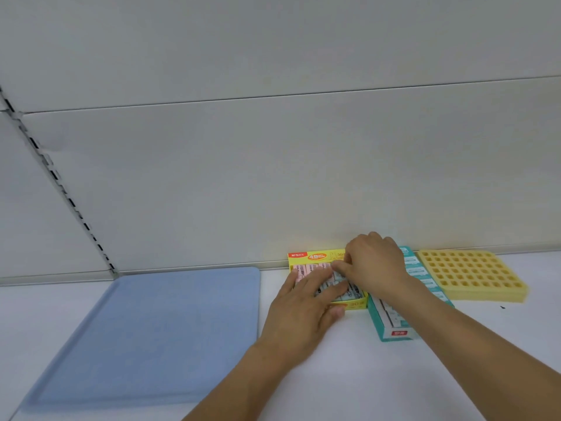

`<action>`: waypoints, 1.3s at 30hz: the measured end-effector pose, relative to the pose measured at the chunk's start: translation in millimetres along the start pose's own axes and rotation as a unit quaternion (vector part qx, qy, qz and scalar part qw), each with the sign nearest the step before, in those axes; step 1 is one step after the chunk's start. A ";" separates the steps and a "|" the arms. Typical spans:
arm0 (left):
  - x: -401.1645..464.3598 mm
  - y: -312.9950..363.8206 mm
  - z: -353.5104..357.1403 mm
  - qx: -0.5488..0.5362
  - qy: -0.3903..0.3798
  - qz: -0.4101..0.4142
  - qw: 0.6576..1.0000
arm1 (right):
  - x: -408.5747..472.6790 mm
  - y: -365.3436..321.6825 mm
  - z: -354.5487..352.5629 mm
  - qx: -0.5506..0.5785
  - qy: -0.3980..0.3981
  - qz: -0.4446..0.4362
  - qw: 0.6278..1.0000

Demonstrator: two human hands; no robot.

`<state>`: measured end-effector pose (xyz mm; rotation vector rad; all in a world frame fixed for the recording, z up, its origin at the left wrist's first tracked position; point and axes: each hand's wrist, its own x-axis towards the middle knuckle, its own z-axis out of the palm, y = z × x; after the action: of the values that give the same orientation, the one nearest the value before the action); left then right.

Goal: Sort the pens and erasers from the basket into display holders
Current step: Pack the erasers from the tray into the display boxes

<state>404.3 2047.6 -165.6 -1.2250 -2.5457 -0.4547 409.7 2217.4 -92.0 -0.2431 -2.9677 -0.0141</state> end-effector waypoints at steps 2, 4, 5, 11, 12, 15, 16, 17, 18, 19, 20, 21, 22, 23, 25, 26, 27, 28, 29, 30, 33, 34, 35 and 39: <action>1.1 0.2 0.0 -0.001 0.000 0.001 1.000 | 2.5 -9.2 -2.2 -0.022 -0.012 0.022 0.999; 2.2 0.1 -0.2 -0.014 -0.006 -0.001 1.000 | 6.3 -15.3 -4.5 0.015 -0.043 0.055 0.997; 2.5 0.2 -0.4 -0.020 -0.010 -0.006 1.000 | 8.5 -15.7 -4.4 0.056 -0.061 0.079 0.993; 3.5 3.7 1.7 -0.023 -0.011 -0.027 0.999 | 5.1 -13.4 -2.1 0.218 -0.057 0.147 0.963; 3.9 3.4 2.3 -0.022 -0.011 -0.025 0.999 | 4.7 -15.4 -0.8 0.222 -0.045 0.140 0.964; 1.9 2.3 4.5 -0.014 0.002 -0.020 1.000 | 2.7 -16.6 -2.0 0.225 -0.022 0.140 0.964; 1.2 2.0 5.4 -0.007 0.009 -0.018 1.000 | 1.7 -13.2 -5.0 0.232 -0.007 0.145 0.962; 1.1 1.4 6.3 -0.001 0.017 -0.017 1.000 | -0.4 -8.1 -9.5 0.242 0.005 0.151 0.959; 1.3 0.6 7.8 0.001 0.022 -0.017 1.000 | -2.8 -2.5 -13.7 0.250 0.009 0.154 0.956; 1.4 0.1 8.6 -0.002 0.024 -0.018 1.000 | -6.3 1.9 -17.1 0.255 0.000 0.156 0.954; 1.3 -0.3 9.4 -0.006 0.026 -0.020 0.999 | -10.4 3.8 -19.2 0.257 -0.017 0.154 0.954; 1.2 -0.7 10.2 -0.008 0.028 -0.022 0.999 | -14.1 3.6 -19.0 0.255 -0.034 0.151 0.955; 1.1 -1.1 11.1 -0.007 0.030 -0.022 0.999 | -17.2 2.1 -17.3 0.248 -0.043 0.149 0.956; 1.1 -1.3 11.6 -0.004 0.030 -0.020 0.999 | -18.5 0.7 -14.4 0.240 -0.044 0.148 0.958; 1.1 -1.7 12.3 -0.001 0.032 -0.016 0.999 | -19.7 -0.6 -10.6 0.221 -0.032 0.147 0.963; 1.0 -2.1 12.5 0.000 0.035 -0.012 0.999 | -20.8 0.2 -10.0 0.214 -0.031 0.149 0.965; 0.7 -2.7 12.5 0.002 0.038 -0.010 0.999 | -22.6 1.7 -9.6 0.214 -0.031 0.151 0.965; 0.2 -3.0 12.7 0.003 0.039 -0.008 0.999 | -24.7 3.2 -9.2 0.222 -0.030 0.152 0.963; -0.4 -3.2 12.6 0.004 0.041 -0.007 0.999 | -27.5 4.4 -8.2 0.234 -0.030 0.150 0.960; -0.6 -3.4 12.6 0.004 0.043 -0.007 0.999 | -30.5 5.0 -7.4 0.245 -0.032 0.148 0.958; -0.4 -3.7 13.2 0.018 0.051 -0.004 0.999 | -36.9 6.7 -4.2 0.252 -0.040 0.138 0.957; -0.7 -3.8 13.5 0.030 0.051 -0.002 0.998 | -38.9 7.3 -3.4 0.242 -0.037 0.134 0.960; -1.2 -4.3 13.4 0.042 0.050 0.001 0.998 | -40.8 7.9 -2.3 0.231 -0.031 0.128 0.964; -2.3 -6.6 10.6 0.048 0.034 0.022 0.998 | -50.0 8.9 3.5 0.191 -0.010 0.093 0.977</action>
<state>399.3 2046.3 -177.2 -1.2086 -2.4478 -0.3534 459.2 2218.2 -103.7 -0.4656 -2.8752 0.5756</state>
